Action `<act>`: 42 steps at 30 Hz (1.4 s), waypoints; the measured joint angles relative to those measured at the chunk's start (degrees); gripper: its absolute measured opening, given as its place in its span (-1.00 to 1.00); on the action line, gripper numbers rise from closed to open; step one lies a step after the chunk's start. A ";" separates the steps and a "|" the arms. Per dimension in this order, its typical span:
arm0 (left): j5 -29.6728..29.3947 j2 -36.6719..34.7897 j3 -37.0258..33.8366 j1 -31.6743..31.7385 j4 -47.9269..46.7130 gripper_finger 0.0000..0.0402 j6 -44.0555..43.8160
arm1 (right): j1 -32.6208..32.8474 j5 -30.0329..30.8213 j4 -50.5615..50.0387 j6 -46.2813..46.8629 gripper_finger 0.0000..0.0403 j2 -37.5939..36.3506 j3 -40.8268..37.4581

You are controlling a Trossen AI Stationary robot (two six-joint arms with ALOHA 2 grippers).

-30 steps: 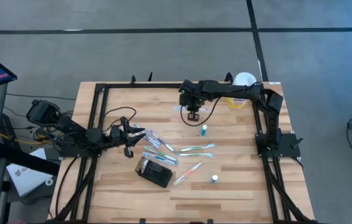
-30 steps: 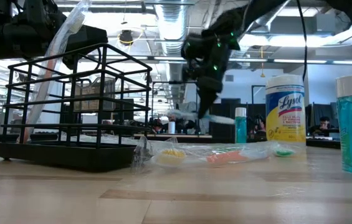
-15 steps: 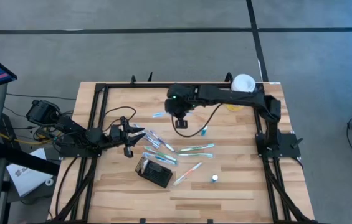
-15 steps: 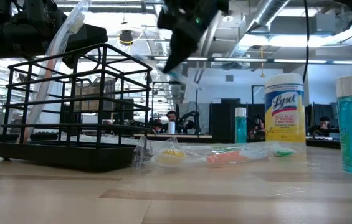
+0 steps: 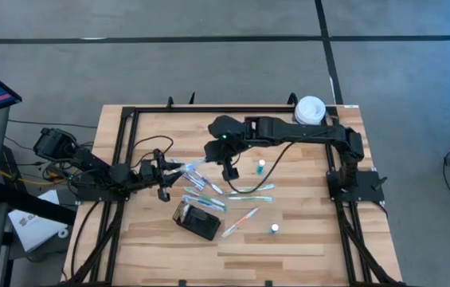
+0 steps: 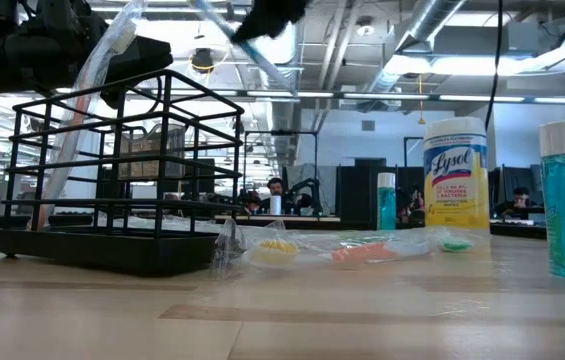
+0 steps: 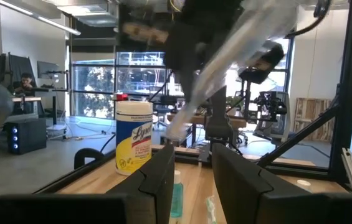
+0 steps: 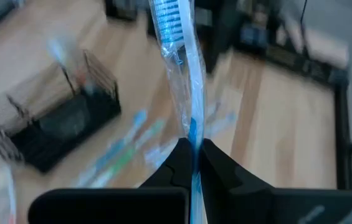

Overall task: Pick & Place toothbrushing station
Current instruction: Put the blue toothbrush into the mesh organizer

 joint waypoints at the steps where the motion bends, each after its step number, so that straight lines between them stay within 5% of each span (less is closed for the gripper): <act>1: 0.00 0.00 0.37 0.00 0.02 -0.49 0.10 | 0.46 -0.20 1.02 0.00 -0.99 -0.11 0.09; 13: 4.99 0.00 7.51 -0.02 0.04 -0.49 13.31 | 3.06 -0.92 3.21 1.25 -0.98 -0.96 0.00; 27: 8.39 0.00 8.82 -0.02 0.04 -0.48 17.00 | 3.04 -0.90 4.42 1.29 -0.97 -0.96 0.00; 42: 8.70 0.00 12.75 0.00 -0.37 -0.16 19.97 | 3.26 -0.98 6.46 1.31 -0.97 -0.94 0.00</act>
